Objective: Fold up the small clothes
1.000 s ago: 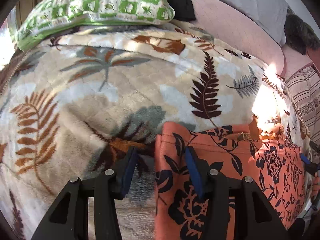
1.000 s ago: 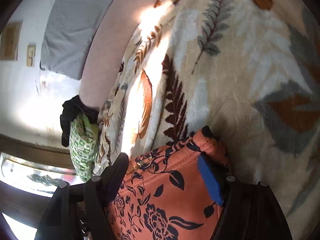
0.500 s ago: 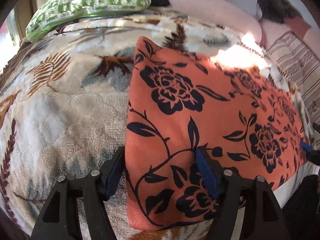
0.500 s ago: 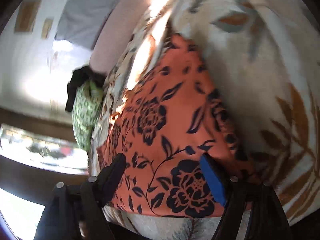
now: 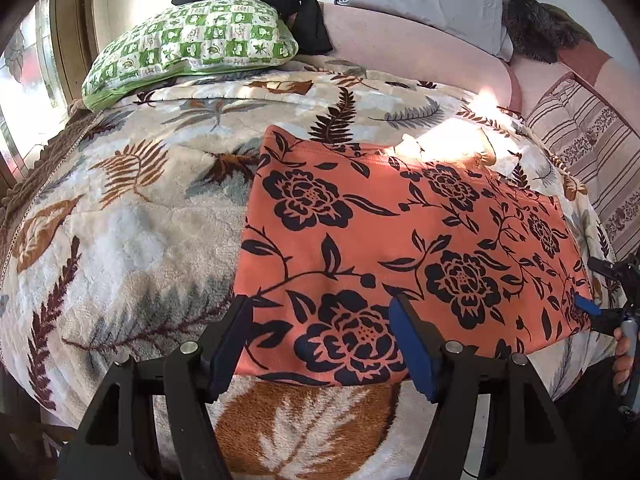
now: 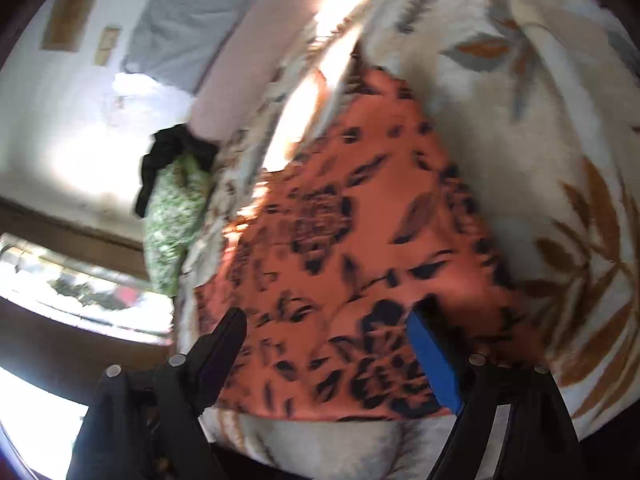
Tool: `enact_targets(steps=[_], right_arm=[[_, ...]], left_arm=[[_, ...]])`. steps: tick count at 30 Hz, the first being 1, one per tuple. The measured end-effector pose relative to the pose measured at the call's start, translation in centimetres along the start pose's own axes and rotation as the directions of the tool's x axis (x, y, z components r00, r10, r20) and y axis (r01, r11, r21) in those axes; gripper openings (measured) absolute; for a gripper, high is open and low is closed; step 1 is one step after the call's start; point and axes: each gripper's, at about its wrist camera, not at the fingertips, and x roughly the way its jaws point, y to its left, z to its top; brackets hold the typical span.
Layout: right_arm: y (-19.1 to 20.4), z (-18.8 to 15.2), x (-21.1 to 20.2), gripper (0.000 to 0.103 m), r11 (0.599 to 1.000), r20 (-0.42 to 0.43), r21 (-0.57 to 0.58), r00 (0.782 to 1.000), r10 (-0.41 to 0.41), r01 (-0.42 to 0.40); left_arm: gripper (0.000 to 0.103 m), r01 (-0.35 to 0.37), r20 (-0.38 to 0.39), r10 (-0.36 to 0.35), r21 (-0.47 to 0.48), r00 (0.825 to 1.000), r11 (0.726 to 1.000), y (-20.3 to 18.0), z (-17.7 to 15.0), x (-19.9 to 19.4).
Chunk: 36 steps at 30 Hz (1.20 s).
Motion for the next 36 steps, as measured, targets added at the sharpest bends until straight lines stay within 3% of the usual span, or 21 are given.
enact_targets(steps=[2, 4, 8, 10, 12, 15, 18, 22, 27, 32, 36], right_arm=[[-1.0, 0.1, -0.8, 0.084, 0.994, 0.032, 0.084, 0.997, 0.07, -0.073], [0.7, 0.2, -1.6, 0.084, 0.999, 0.029, 0.023, 0.999, 0.04, -0.04], [3.7, 1.3, -1.8, 0.085, 0.993, 0.011, -0.08, 0.996, 0.088, -0.087], [3.8, 2.4, -1.2, 0.086, 0.992, 0.032, -0.099, 0.997, 0.076, -0.072], [1.7, 3.7, 0.8, 0.088, 0.999, 0.013, -0.047, 1.0, 0.008, -0.007], [0.8, 4.3, 0.6, 0.087, 0.999, 0.022, 0.025, 0.999, 0.029, -0.03], [2.5, 3.1, -2.3, 0.087, 0.999, 0.084, -0.024, 0.996, 0.042, -0.04], [0.9, -1.3, -5.3, 0.088, 0.99, 0.119, 0.074, 0.986, 0.113, -0.122], [-2.7, -6.3, -3.7, 0.088, 0.971, 0.027, 0.212, 0.994, 0.109, -0.112], [-4.8, -5.3, -3.1, 0.088, 0.938, 0.106, 0.306, 0.985, 0.136, -0.162], [-5.0, -3.6, -3.1, 0.088, 0.932, 0.164, 0.312, 0.976, 0.141, -0.187]], left_arm=[[0.071, -0.004, 0.0, 0.004, 0.006, 1.0, 1.0, -0.4, -0.3, -0.1], [0.071, -0.014, -0.004, 0.014, 0.016, 1.0, 1.0, -0.8, -0.2, 0.2], [0.071, -0.008, -0.017, 0.009, 0.028, 1.0, 1.0, -1.4, 0.1, 0.9], [0.072, -0.008, -0.02, 0.008, 0.035, 1.0, 0.999, -1.6, 0.2, 1.3], [0.072, -0.02, -0.04, 0.021, 0.042, 0.999, 0.999, -1.6, 0.1, 2.0], [0.072, -0.023, -0.046, 0.025, 0.041, 0.999, 0.999, -1.2, -0.1, 2.2], [0.072, -0.009, -0.028, 0.009, -0.005, 1.0, 1.0, -0.9, 0.2, 2.2], [0.072, 0.024, -0.01, -0.024, 0.0, 1.0, 1.0, -2.2, 0.5, 2.2], [0.072, 0.039, -0.024, -0.037, 0.065, 0.999, 0.997, -5.0, 0.2, 2.5], [0.075, 0.028, -0.035, -0.025, 0.084, 0.999, 0.996, -6.9, -0.4, 2.5], [0.076, 0.013, -0.037, -0.009, 0.103, 0.999, 0.995, -7.8, -0.7, 2.3]])
